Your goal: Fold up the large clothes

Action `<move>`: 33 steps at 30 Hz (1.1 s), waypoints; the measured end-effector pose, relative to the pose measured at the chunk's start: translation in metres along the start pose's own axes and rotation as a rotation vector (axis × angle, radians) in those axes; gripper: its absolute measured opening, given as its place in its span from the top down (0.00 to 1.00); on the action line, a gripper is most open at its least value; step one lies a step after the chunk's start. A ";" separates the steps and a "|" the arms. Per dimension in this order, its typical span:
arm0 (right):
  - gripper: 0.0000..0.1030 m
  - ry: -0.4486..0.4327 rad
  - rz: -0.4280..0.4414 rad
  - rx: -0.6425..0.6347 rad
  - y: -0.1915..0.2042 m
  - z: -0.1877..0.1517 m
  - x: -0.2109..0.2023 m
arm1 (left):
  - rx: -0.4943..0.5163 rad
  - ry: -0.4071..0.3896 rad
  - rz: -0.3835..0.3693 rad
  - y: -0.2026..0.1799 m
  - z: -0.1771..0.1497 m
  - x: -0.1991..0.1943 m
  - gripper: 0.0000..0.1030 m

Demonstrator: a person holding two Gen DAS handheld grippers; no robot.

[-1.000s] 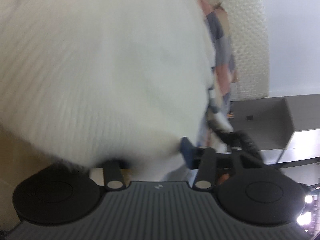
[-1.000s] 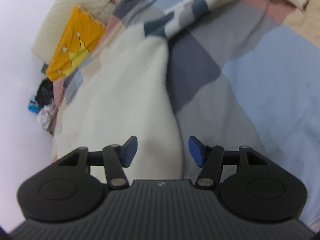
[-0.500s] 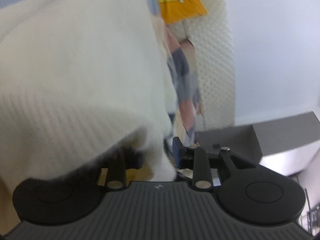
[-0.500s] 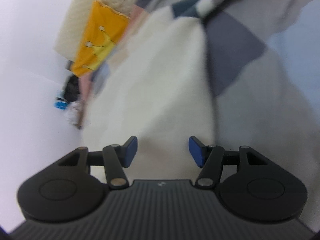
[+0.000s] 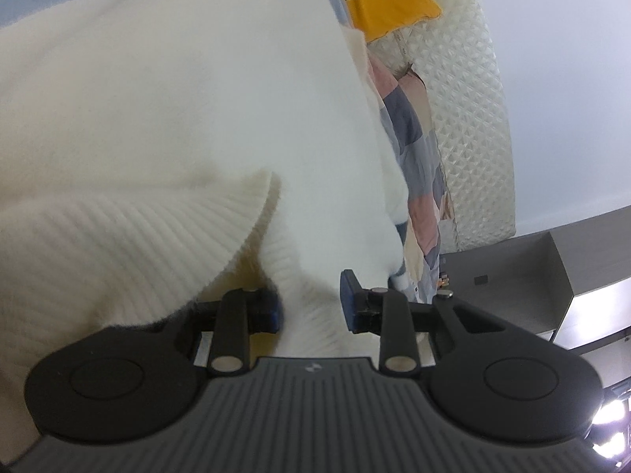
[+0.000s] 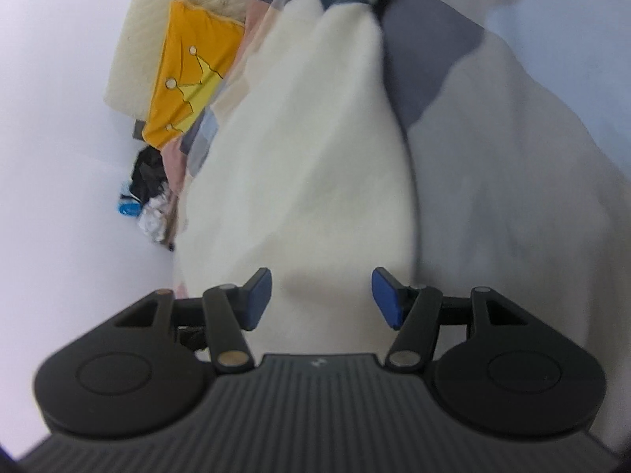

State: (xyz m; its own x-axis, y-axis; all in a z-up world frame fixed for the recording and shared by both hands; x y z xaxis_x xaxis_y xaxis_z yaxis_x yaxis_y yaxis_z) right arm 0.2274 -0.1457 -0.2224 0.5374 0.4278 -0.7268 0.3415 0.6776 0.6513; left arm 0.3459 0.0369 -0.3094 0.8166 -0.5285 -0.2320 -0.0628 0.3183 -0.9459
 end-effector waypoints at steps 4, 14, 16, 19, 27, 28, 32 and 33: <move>0.43 -0.006 -0.089 -0.016 -0.004 -0.022 -0.011 | 0.005 -0.005 0.003 0.001 0.001 -0.002 0.68; 0.62 0.104 -0.120 -0.038 0.000 -0.065 0.041 | 0.013 0.006 0.009 0.004 -0.002 -0.015 0.63; 0.82 0.090 -0.112 -0.067 0.007 -0.063 0.035 | 0.023 0.013 0.007 0.001 0.000 -0.012 0.59; 0.88 0.047 -0.098 -0.120 0.023 -0.056 0.018 | 0.041 0.024 0.012 -0.002 -0.002 -0.014 0.55; 0.91 -0.088 -0.149 -0.320 0.054 -0.023 -0.065 | 0.094 0.088 -0.044 -0.029 -0.025 -0.038 0.54; 0.91 -0.101 -0.166 -0.329 0.050 -0.020 -0.075 | 0.094 0.095 -0.050 -0.031 -0.029 -0.042 0.53; 0.91 -0.126 -0.239 -0.346 0.025 -0.013 -0.104 | 0.083 0.149 -0.062 -0.035 -0.051 -0.056 0.47; 0.91 -0.128 -0.266 -0.359 0.017 -0.013 -0.106 | 0.081 0.162 -0.054 -0.035 -0.057 -0.059 0.47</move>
State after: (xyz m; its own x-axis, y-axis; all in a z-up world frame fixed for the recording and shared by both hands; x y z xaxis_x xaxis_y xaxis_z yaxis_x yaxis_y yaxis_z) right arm 0.1663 -0.1719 -0.1369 0.5659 0.1494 -0.8108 0.2038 0.9276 0.3131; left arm 0.2675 0.0119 -0.2757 0.7139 -0.6644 -0.2213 0.0299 0.3447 -0.9383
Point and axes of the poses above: each gripper's, at about its wrist camera, not at the fingertips, and x roughly the way its jaws point, y to its left, z to its top, the point moved 10 cm from there along x, roughly the way its jaws point, and after that the axes turned 14 degrees about -z, right-handed, at the moved point
